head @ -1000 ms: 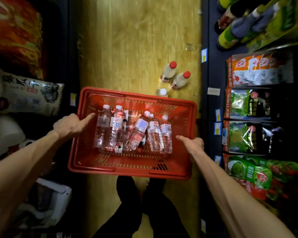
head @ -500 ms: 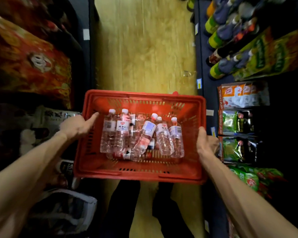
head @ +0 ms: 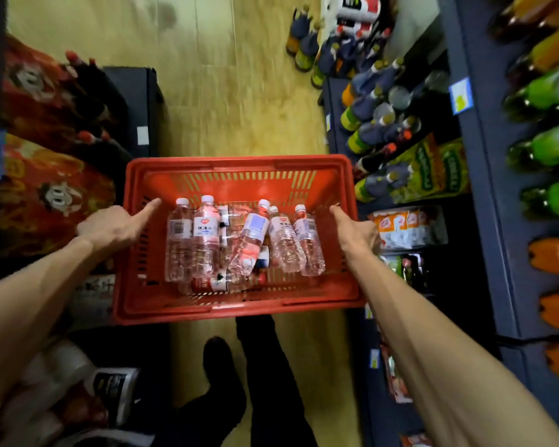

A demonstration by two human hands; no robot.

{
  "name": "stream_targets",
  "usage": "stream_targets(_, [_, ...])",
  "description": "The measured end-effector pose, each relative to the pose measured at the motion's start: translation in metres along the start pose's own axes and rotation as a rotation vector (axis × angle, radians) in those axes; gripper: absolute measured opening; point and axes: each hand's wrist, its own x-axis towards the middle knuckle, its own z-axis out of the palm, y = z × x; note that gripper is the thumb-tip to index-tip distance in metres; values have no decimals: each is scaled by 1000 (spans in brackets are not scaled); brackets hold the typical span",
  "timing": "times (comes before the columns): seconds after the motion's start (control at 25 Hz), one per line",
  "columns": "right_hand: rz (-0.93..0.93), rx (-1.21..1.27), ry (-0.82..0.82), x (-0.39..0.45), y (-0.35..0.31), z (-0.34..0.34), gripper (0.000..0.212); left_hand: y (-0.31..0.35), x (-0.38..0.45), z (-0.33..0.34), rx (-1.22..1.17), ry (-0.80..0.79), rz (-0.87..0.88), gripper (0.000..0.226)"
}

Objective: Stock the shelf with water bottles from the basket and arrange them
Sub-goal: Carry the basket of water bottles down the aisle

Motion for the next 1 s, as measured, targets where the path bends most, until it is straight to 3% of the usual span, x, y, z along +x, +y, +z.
stream_targets(0.2, [-29,16,-75,57,-73,49,91,27,71,-29,-101,65,-26,113])
stream_targets(0.44, [-62,-44,-125,133,-113,120,97,57,147,-27,-139,94,-98,107])
stream_targets(0.6, [-55,-26,-142,194,-115,182,110,59,204,-7,-189,105,-95,113])
stream_targets(0.72, [2,-5,-122,249,-90,226,120,63,239,13,-186,125,-86,107])
stream_targets(1.0, [84,42,-287,254,-54,261,72,67,292,62,-136,108,-82,97])
